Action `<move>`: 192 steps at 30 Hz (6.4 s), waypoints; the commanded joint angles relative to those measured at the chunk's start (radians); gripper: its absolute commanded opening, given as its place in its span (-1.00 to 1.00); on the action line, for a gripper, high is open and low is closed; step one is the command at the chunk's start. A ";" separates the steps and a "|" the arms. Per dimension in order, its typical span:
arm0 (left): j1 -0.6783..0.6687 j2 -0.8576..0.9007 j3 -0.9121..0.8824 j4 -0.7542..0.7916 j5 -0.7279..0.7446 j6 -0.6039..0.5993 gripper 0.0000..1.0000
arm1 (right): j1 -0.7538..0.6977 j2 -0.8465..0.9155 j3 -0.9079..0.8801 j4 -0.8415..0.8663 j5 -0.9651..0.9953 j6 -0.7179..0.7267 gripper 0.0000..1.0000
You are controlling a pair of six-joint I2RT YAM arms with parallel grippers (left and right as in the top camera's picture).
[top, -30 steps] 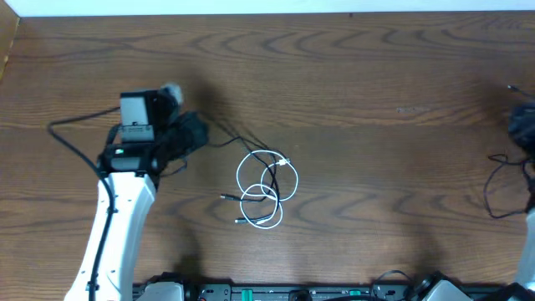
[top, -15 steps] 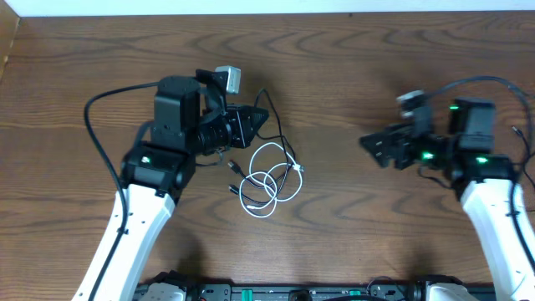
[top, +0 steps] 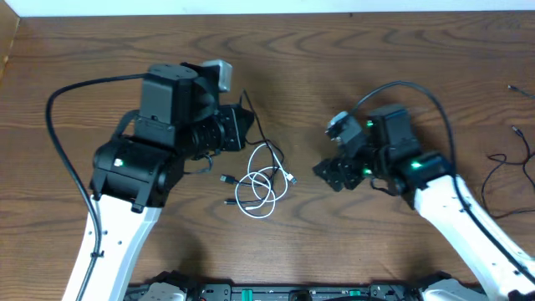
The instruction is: Untangle cables
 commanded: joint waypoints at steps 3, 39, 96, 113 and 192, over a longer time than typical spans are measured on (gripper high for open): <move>-0.045 0.002 0.016 0.016 -0.023 0.037 -0.85 | 0.087 0.082 0.000 0.043 -0.001 0.027 0.61; -0.050 -0.011 0.011 -0.139 -0.434 0.037 -0.85 | 0.107 0.286 0.000 0.206 0.352 0.320 -0.98; 0.040 0.082 0.011 -0.069 0.041 0.164 -0.85 | -0.734 -0.142 0.163 0.188 -0.167 0.052 -0.98; 0.024 0.121 0.011 -0.072 0.041 0.165 -0.85 | -0.537 -0.141 0.163 0.061 0.109 -0.031 -0.98; 0.426 0.081 0.004 -0.475 -0.603 -0.371 0.96 | 0.258 0.458 0.603 -0.219 0.159 0.165 0.44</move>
